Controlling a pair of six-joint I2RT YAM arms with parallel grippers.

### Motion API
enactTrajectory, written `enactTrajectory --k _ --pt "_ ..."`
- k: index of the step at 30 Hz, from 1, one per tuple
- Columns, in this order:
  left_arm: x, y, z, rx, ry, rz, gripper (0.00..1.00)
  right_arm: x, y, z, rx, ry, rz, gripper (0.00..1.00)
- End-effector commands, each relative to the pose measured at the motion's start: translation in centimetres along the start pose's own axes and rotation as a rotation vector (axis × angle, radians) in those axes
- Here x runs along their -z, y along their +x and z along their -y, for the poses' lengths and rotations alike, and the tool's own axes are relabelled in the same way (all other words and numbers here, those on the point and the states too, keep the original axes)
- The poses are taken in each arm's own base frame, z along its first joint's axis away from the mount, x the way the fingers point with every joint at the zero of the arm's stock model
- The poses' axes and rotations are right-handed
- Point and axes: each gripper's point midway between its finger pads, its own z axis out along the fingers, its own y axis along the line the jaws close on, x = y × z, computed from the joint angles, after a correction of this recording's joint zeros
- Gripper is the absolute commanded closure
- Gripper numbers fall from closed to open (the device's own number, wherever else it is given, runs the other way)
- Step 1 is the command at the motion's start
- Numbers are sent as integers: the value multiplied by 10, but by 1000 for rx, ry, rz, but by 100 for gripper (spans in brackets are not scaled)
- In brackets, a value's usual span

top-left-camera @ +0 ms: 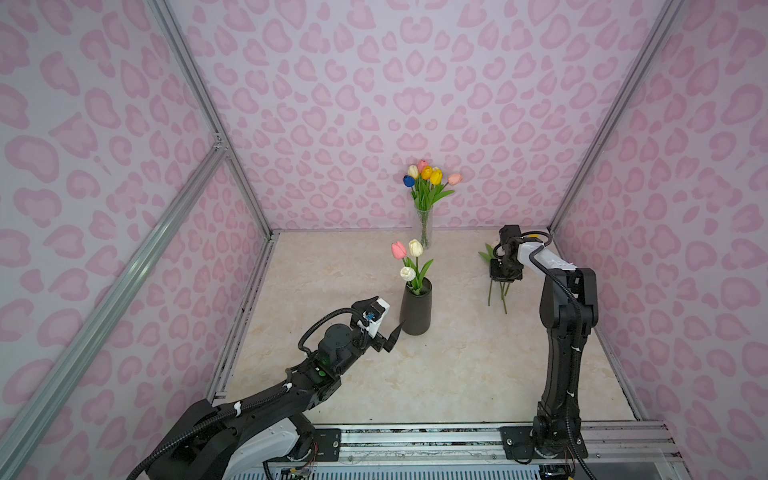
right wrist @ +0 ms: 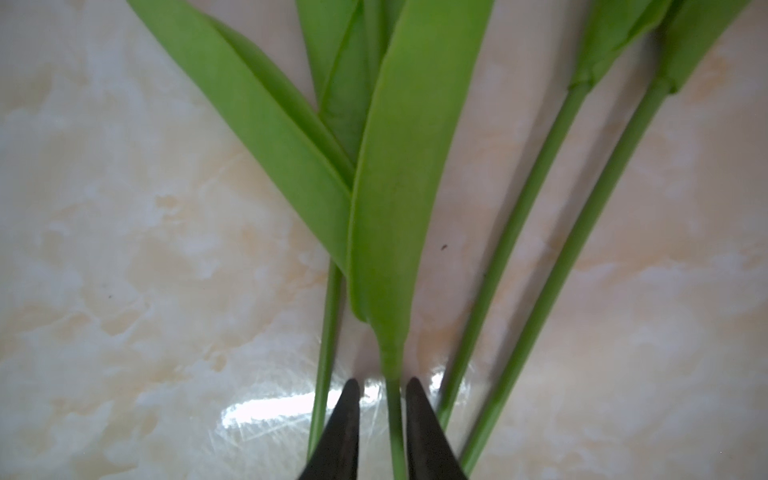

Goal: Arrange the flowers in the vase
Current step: 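Lower the right gripper and close it on another white tulip stem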

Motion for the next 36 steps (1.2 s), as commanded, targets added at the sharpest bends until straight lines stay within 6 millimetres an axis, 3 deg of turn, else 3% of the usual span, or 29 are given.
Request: enactTrajectory --k 1,11,17,25,36 --pt "-1 -6 0 0 1 15 3 -7 6 0 11 3 -27 83" --pt "0 -9 -1 0 1 22 3 -4 9 -7 15 -37 -4 95" --pt "1 -9 0 0 3 25 3 19 1 -9 21 -39 65 100" --pt "2 -10 -1 0 2 26 3 46 -8 -8 29 -28 142 100" --pt "3 -13 -5 18 -18 35 3 90 -16 -26 124 15 254 100"
